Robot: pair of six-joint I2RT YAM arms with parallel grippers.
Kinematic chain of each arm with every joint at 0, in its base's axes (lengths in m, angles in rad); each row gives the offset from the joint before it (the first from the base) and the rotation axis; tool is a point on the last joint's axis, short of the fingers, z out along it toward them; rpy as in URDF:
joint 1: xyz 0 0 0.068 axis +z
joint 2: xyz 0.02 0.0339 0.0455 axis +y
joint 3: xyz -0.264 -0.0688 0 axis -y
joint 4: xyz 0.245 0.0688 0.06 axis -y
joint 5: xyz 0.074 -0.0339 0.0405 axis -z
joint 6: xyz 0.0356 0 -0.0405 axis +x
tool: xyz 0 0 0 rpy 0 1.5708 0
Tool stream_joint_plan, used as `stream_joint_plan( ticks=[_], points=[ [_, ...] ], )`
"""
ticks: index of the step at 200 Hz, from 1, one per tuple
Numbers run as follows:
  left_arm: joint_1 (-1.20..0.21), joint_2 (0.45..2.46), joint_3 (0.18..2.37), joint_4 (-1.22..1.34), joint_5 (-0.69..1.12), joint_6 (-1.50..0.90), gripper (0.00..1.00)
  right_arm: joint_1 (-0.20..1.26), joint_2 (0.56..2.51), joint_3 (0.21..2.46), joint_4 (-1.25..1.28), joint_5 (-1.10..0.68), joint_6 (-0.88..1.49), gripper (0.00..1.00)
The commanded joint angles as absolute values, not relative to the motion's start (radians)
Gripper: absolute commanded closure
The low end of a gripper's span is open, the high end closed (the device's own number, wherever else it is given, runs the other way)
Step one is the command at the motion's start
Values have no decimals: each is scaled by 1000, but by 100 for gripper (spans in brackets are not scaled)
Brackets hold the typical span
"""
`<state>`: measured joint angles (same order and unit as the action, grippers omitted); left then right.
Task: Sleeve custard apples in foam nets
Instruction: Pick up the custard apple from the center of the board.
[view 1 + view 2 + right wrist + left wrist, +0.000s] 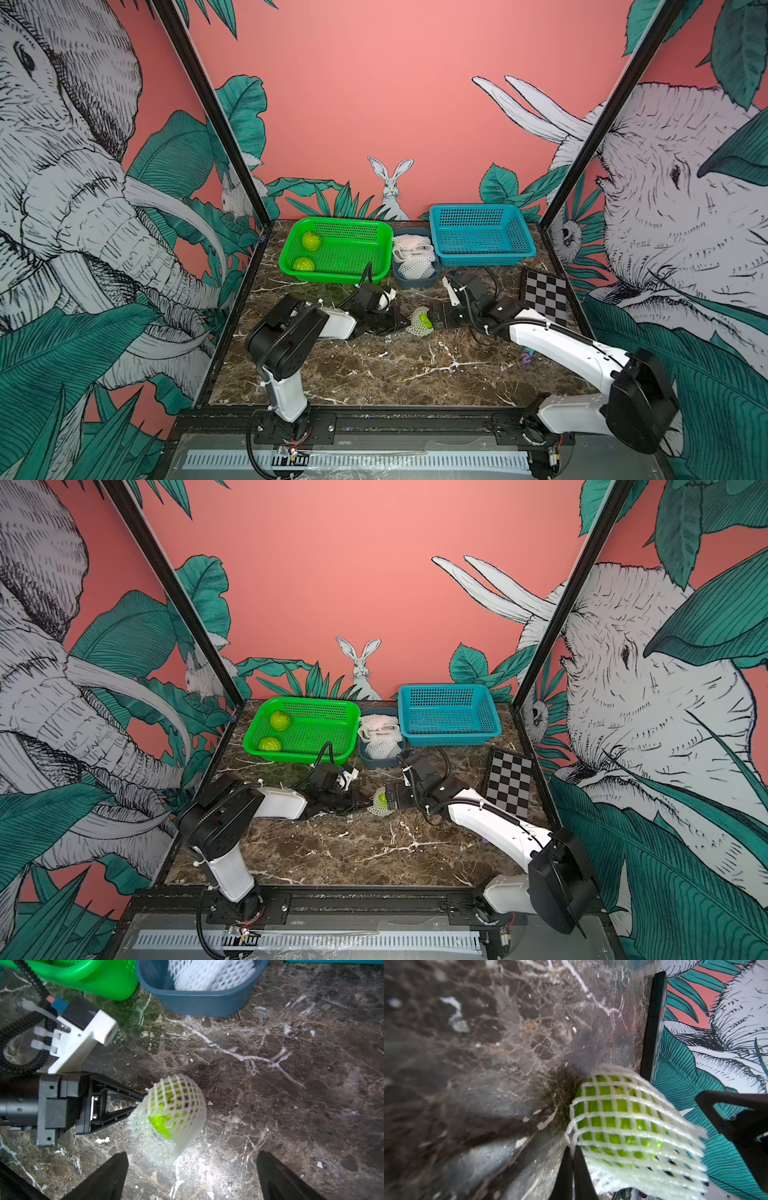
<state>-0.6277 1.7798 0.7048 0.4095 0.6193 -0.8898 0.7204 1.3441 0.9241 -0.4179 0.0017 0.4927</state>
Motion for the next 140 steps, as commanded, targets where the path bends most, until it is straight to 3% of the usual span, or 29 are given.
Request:
stream_joint_plan(
  ticks=[1,140],
  points=[
    [-635,1757,727,414,618,-887,100,753,1388,972,-486,77,467,1],
    [-638,1752,726,417,617,-887,100,804,1636,1142,-555,56,499,4]
  ],
)
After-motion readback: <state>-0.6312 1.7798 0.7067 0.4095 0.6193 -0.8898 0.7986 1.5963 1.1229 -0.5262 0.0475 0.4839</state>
